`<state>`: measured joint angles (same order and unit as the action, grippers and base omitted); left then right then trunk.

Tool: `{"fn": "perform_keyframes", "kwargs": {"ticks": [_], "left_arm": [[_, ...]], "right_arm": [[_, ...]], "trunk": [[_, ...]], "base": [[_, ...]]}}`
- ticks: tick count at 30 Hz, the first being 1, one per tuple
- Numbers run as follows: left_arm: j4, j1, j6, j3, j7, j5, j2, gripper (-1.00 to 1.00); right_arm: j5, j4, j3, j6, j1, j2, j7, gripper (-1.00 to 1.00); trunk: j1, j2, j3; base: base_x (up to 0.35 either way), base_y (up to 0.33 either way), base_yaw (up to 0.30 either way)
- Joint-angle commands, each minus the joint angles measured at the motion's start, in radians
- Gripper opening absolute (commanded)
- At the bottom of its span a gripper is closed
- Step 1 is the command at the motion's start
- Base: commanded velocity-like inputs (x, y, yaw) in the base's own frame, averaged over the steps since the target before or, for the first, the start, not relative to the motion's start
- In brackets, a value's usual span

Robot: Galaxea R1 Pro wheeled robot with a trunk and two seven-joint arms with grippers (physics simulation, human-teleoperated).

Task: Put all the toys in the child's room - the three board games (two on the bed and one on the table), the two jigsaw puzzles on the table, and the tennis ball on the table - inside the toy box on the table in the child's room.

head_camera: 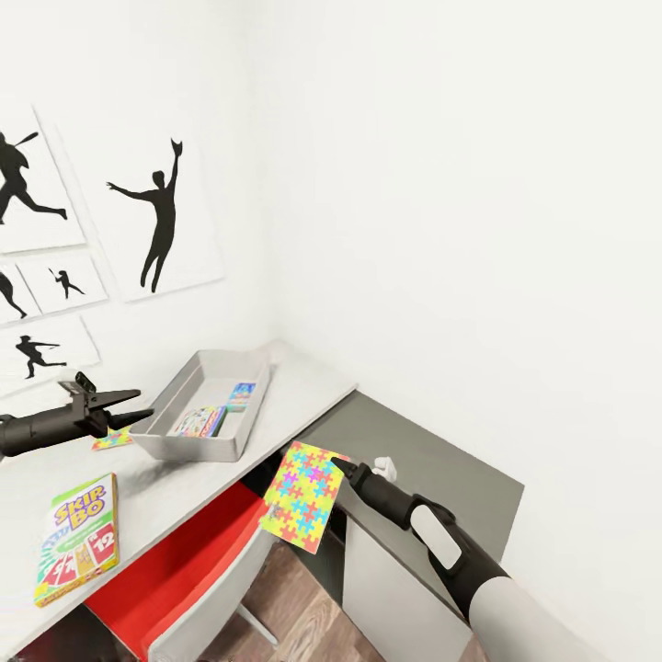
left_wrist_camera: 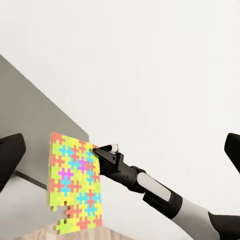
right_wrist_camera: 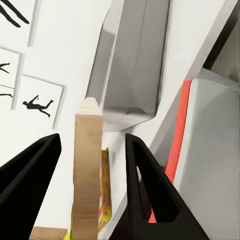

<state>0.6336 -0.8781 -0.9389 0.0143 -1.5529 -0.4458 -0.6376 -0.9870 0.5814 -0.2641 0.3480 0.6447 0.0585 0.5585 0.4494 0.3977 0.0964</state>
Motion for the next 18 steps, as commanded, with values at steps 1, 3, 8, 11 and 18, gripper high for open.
{"fn": "perform_keyframes", "kwargs": {"ticks": [1, 3, 8, 11, 18], "left_arm": [[0.0, -0.001, -0.011, 0.001, -0.004, -0.001, -0.001, 1.0], [0.0, -0.001, -0.011, 0.001, -0.004, -0.001, -0.001, 1.0], [0.0, -0.001, -0.01, 0.002, -0.004, -0.001, -0.001, 1.0], [0.0, -0.001, -0.009, 0.001, -0.004, -0.001, -0.002, 1.0], [0.0, -0.001, -0.009, 0.002, -0.004, -0.001, -0.002, 1.0]], "right_arm": [[-0.01, 0.0, -0.001, 0.006, 0.001, 0.0, 0.0, -1.0], [-0.01, -0.001, -0.001, 0.007, 0.001, 0.0, 0.0, -1.0], [-0.01, -0.001, 0.0, 0.007, 0.001, -0.001, 0.0, -1.0], [-0.01, -0.001, 0.0, 0.007, 0.001, -0.001, -0.001, -1.0], [-0.01, -0.001, -0.001, 0.007, 0.001, 0.0, -0.001, -1.0]], "trunk": [[0.001, 0.002, 0.002], [0.001, 0.002, 0.002], [0.001, 0.002, 0.002], [0.001, 0.002, 0.002], [0.001, 0.002, 0.002]], "base": [[0.0, 0.0, 0.273], [0.0, 0.0, 0.276], [0.0, 0.0, 0.278], [0.0, 0.0, 0.276], [0.0, 0.0, 0.118]]}}
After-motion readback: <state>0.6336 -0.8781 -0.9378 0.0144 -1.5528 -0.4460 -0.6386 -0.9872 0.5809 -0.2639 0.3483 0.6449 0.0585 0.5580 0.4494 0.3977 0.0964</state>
